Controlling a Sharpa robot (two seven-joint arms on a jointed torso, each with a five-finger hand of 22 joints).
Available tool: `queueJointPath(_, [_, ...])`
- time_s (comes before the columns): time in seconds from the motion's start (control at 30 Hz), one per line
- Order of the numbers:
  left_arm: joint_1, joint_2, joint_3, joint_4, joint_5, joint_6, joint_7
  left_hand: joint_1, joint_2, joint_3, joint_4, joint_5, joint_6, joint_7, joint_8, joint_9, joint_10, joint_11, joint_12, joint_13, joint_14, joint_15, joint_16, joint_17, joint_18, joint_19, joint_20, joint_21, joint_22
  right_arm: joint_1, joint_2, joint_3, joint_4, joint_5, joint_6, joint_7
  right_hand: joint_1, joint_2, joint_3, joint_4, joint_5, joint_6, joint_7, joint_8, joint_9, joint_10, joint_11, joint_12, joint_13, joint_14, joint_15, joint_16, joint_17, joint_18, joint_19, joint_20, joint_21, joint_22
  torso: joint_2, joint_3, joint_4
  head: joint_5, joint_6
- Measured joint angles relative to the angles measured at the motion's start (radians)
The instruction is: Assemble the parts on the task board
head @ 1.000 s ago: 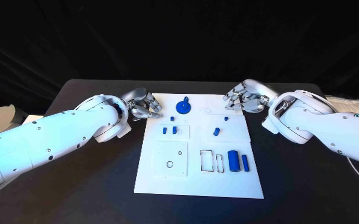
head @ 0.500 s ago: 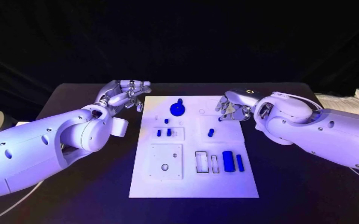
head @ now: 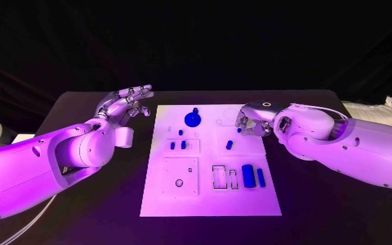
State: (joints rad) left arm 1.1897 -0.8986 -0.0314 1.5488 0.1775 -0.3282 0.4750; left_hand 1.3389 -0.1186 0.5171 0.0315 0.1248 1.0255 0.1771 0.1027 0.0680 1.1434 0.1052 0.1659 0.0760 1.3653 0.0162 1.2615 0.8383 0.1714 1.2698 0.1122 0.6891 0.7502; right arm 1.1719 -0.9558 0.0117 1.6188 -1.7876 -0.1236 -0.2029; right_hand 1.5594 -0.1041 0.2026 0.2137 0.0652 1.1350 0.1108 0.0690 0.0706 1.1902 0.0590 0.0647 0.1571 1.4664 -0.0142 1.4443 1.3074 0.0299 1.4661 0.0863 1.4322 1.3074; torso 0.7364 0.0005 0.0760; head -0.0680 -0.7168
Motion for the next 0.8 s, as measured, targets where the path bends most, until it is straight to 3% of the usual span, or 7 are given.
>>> queueJointPath(0.8, [-0.001,-0.008,0.0,0.014,0.033,0.006,0.008,0.0,0.0,-0.003,-0.003,0.0,-0.007,0.007,-0.003,-0.001,-0.011,0.004,0.005,-0.002,-0.018,0.003,-0.012,-0.025,0.0,-0.007,0.0,-0.014,-0.012,-0.009,0.035,0.001,-0.034,-0.026,0.037,-0.006,-0.007,0.007,0.134,-0.023,-0.006,0.024,-0.002,-0.002,0.002,0.022,-0.004,0.003,-0.061,0.0,0.0,-0.004,0.001,0.0,0.0,0.0,0.0,0.001,0.0,0.0001,0.0012,-0.002,-0.011])
